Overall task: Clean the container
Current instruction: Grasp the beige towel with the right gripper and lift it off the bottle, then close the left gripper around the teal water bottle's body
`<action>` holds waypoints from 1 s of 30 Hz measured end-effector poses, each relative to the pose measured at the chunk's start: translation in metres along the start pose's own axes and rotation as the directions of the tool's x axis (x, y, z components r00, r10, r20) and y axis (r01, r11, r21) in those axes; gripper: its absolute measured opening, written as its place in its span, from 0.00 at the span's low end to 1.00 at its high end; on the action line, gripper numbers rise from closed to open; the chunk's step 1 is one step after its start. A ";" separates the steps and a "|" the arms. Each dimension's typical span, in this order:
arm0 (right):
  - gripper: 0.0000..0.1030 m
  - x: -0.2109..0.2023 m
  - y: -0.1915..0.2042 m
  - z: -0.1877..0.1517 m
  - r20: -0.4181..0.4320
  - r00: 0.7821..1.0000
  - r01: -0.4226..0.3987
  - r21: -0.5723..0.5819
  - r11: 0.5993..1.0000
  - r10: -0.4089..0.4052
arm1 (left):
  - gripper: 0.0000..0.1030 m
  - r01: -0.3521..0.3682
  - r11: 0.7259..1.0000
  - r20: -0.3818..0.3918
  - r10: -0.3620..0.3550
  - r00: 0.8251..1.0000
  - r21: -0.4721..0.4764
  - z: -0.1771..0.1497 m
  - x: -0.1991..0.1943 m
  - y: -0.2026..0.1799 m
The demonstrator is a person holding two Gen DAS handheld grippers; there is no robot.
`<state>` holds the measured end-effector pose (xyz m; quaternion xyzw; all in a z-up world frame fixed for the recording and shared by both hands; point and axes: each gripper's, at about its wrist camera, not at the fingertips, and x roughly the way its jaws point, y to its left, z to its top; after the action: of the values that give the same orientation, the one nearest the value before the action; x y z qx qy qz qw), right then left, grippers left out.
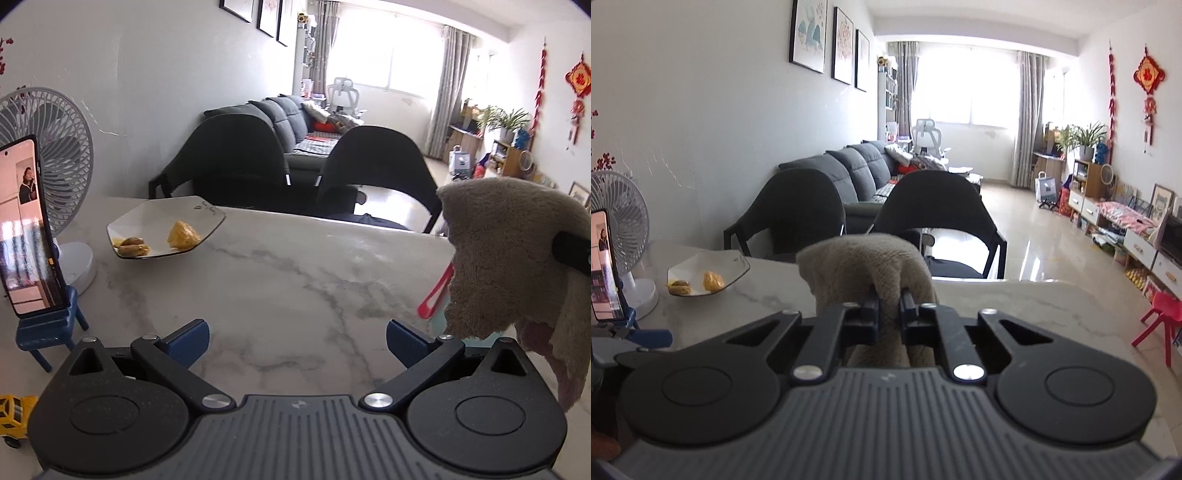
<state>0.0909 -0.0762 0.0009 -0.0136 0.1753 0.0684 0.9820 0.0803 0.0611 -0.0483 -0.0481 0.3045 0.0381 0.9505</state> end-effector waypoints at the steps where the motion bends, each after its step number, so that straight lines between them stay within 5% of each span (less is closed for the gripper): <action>1: 0.09 -0.002 0.000 0.002 0.006 1.000 -0.001 -0.001 1.000 0.001 | 0.99 0.006 1.000 0.001 -0.006 1.000 0.000 0.000 -0.001 0.000; 11: 0.09 -0.007 0.000 0.018 0.043 0.997 -0.065 -0.019 0.998 0.065 | 0.99 0.091 0.990 0.079 -0.100 0.992 0.110 0.001 -0.021 -0.009; 19: 0.09 -0.011 -0.001 0.025 0.064 0.989 -0.131 -0.014 0.991 0.131 | 0.99 0.267 0.949 0.179 -0.296 0.938 0.169 0.000 -0.050 -0.005; 30: 0.09 -0.033 -0.028 0.029 0.137 0.990 0.009 0.028 1.000 -0.012 | 0.97 0.388 0.885 0.201 -0.442 0.874 0.257 0.004 -0.033 -0.026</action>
<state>0.0738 -0.1069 0.0401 0.0035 0.1081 0.0617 0.9922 0.0589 0.0342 -0.0240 -0.0072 0.1651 -0.1941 0.9670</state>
